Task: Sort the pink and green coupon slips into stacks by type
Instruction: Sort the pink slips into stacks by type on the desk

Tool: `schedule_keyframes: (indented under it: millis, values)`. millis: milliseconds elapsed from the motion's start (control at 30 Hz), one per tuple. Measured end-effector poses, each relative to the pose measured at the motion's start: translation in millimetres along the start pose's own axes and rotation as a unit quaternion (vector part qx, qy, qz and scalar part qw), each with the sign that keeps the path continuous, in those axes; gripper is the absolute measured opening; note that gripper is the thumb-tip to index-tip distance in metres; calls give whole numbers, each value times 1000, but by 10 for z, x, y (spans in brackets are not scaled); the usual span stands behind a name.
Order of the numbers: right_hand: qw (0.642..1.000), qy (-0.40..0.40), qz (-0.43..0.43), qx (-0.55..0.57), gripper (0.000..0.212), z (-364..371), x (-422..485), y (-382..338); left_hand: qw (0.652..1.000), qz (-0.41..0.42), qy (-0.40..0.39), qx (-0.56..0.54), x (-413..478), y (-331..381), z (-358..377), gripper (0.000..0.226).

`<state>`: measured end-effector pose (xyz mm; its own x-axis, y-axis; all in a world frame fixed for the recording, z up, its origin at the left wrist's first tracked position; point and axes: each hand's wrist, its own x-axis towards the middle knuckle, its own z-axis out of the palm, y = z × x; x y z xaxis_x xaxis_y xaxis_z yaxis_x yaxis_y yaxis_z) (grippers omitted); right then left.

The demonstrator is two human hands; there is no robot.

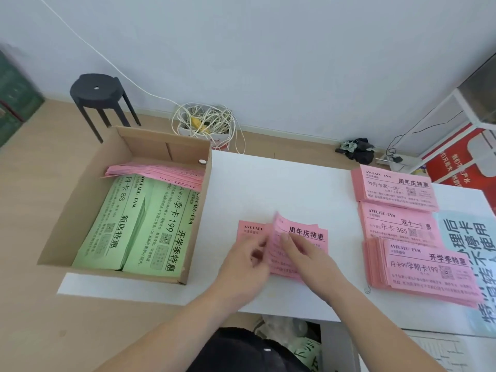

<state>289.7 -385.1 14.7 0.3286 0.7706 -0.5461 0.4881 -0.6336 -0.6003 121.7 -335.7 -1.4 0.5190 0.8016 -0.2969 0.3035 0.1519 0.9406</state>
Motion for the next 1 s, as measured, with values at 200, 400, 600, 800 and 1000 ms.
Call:
schedule_keyframes:
  millis: [200, 400, 600, 800, 1000]
  values:
    - [995, 5, 35, 91, 64, 33, 30, 17, 975, 65, -98, 187, -120, -294, 116, 71]
    - [997, -22, 15, 70, 80, 10, 40, 29, 972, 83, -65, 211, -118, -417, 22, 60]
    - [998, -8, 21, -64, 47, 98, 24, -15, 985, -93, 132, -62, -30, -365, -173, 55]
    - [999, -13, 16, -46, 41, 98, 27, 13, 989, -73, 118, -43, -53, -397, -210, 52]
    - [997, 1, 43, 59, 60, 107, 88, -67, 965, 168, -26, 200, -170, -361, -107, 65]
